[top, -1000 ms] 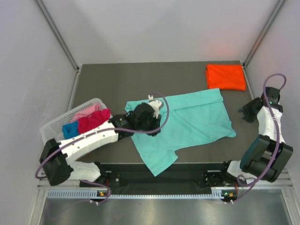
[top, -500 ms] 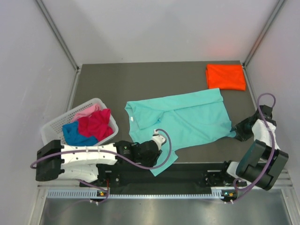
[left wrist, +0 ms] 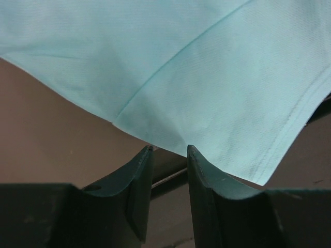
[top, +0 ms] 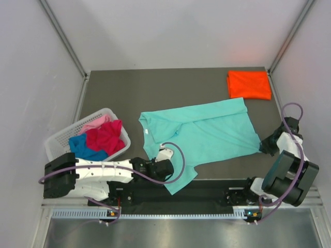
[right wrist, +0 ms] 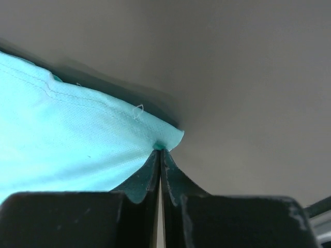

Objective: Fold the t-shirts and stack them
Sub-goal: Fold the tshirt

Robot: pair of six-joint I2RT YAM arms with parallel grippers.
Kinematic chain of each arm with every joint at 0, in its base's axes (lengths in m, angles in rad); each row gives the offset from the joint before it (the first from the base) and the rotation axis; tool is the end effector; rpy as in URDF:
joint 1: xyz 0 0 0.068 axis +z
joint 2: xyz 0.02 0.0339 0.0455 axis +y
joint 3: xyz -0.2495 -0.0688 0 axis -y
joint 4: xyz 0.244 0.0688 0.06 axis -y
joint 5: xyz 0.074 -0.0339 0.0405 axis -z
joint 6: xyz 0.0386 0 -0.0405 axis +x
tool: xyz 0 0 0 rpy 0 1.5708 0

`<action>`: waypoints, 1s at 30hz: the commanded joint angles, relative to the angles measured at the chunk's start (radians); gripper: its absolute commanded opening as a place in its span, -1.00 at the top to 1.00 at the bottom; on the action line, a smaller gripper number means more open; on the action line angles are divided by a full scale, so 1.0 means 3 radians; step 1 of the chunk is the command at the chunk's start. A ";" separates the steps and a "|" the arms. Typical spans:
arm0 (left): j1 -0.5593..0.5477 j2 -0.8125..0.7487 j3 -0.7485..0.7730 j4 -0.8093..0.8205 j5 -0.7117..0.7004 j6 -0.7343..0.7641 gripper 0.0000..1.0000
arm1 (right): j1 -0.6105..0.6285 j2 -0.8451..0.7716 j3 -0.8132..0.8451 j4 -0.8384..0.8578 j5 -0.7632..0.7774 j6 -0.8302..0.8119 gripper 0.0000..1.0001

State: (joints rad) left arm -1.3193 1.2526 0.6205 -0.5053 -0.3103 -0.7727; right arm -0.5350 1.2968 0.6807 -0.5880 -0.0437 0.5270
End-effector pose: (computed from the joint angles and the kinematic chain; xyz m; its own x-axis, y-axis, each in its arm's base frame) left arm 0.0664 -0.2109 0.1542 -0.7833 0.3773 -0.4941 0.4799 0.8722 -0.0947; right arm 0.1958 -0.1141 0.1566 -0.4447 0.8476 -0.2894 0.8325 0.5104 0.2156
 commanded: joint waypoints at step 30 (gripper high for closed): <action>-0.0930 0.0365 0.0371 0.0391 0.0012 0.0648 0.14 | 0.0019 -0.0283 0.0282 -0.0080 -0.0120 -0.0110 0.24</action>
State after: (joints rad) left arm -1.5780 1.3373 0.6846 -0.4057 -0.2340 -0.5480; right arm -0.5327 1.2373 0.7219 -0.6167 -0.0620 0.4904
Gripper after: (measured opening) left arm 0.426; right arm 0.378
